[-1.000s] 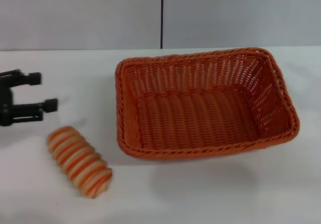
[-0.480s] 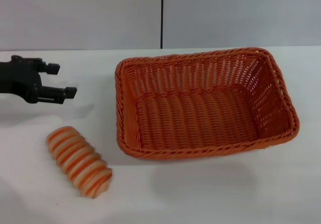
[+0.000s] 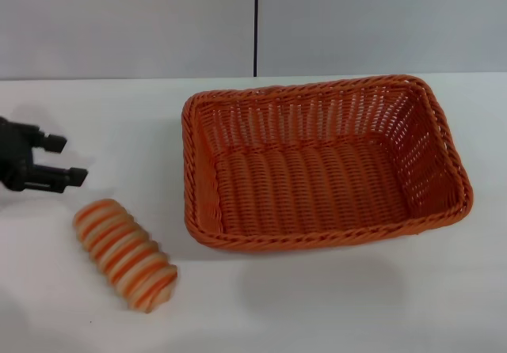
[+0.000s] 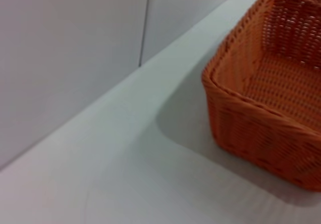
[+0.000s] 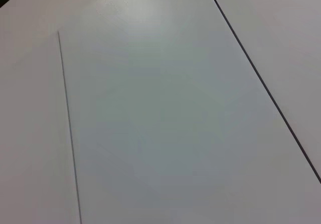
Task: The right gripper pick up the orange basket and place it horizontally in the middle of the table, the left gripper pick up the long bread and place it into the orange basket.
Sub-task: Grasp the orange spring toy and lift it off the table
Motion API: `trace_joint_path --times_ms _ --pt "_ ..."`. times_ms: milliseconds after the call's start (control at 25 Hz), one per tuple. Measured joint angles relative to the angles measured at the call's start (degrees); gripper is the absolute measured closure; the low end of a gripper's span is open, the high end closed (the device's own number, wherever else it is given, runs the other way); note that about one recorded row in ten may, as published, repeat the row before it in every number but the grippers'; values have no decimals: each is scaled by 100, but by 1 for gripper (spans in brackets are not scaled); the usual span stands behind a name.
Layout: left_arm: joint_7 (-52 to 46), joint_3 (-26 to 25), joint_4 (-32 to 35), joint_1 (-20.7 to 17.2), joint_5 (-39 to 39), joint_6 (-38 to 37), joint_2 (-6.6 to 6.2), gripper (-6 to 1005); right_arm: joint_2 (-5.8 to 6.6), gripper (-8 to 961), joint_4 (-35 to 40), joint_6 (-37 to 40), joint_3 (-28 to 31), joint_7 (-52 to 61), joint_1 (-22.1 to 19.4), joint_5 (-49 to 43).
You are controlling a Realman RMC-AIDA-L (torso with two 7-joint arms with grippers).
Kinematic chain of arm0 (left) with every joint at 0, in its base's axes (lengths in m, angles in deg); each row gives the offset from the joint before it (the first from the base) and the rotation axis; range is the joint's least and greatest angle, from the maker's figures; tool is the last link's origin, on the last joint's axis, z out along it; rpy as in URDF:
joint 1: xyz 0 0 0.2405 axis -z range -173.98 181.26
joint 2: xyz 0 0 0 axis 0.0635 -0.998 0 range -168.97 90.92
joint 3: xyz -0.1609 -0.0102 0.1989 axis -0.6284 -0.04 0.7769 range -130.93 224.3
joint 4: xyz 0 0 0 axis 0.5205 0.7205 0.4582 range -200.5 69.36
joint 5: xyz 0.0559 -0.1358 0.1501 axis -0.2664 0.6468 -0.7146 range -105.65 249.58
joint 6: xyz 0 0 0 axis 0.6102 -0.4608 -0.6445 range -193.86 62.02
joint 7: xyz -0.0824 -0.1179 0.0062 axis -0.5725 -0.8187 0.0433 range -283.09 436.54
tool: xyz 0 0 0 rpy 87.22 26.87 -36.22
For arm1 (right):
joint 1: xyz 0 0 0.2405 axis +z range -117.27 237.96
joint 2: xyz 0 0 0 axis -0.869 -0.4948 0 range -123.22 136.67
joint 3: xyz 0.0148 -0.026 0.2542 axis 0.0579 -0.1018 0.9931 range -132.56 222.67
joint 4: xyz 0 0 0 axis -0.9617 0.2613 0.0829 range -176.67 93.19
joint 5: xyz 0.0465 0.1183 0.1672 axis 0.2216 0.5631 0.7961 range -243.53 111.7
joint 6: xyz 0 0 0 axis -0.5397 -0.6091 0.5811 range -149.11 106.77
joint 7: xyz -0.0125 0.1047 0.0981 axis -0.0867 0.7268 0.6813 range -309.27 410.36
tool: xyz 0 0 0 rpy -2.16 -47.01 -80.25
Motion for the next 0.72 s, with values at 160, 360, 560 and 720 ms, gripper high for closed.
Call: trace_joint_path --times_ms 160,360,560,720 --pt "-9 -54 -49 -151 -50 -284 -82 279 -4 344 -3 29 10 0 29 1" --pt "87 -8 -98 -289 -120 -133 85 347 -17 344 -10 -3 4 -1 73 19" --pt "214 67 -508 -279 -179 63 150 342 -17 344 -139 -6 -1 -32 100 11" --pt "305 244 -679 -259 -181 344 253 340 -16 344 -287 14 -16 -193 106 11"
